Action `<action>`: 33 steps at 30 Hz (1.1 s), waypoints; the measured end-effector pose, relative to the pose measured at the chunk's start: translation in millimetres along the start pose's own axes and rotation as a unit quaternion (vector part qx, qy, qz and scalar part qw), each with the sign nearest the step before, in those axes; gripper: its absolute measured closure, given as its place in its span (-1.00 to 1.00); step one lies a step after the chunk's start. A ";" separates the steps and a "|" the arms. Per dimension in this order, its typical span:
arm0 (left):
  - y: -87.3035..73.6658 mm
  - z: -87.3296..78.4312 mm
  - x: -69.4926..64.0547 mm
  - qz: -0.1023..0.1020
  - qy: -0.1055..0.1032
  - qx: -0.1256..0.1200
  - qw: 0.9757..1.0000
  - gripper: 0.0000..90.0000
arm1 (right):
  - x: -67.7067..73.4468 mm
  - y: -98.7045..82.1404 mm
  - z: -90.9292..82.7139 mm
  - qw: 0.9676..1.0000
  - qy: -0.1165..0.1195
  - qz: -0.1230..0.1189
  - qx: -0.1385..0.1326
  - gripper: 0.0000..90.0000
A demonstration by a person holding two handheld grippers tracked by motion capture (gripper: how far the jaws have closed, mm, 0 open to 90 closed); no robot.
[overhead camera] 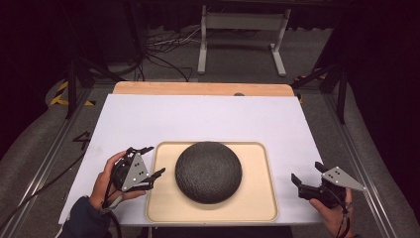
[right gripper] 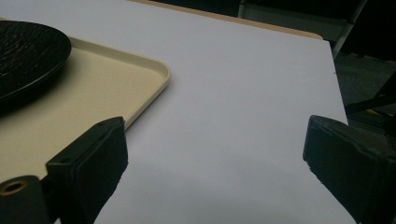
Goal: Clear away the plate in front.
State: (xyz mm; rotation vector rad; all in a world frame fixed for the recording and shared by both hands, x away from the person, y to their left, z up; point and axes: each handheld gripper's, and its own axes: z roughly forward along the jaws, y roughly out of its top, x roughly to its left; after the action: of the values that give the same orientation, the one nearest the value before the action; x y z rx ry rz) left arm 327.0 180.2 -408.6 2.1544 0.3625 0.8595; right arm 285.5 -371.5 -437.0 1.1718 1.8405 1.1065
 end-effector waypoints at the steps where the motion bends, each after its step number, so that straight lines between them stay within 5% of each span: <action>1: -1.2 0.1 1.2 -0.006 0.005 0.000 1.000 -0.49 | -0.1 0.0 0.0 1.000 -0.001 0.001 0.000 -0.84; 21: -51.4 -5.2 28.7 -0.081 0.007 0.044 0.996 -0.75 | -1.0 -2.8 3.3 1.000 -0.001 0.001 0.008 -0.84; 30: -83.9 -17.4 22.5 -0.137 0.005 0.056 0.989 -0.81 | -0.4 -3.0 3.9 1.000 0.000 -0.001 0.009 -0.84; 33: -91.7 -23.9 22.8 -0.162 -0.001 0.040 0.986 -0.82 | 0.3 -2.7 3.7 1.000 -0.001 -0.002 0.010 -0.84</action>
State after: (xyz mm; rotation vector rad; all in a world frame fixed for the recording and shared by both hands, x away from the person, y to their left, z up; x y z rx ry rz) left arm 329.2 265.6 -455.6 2.0908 0.7355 0.6654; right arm 287.7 -370.8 -441.0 1.1794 1.8551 1.0859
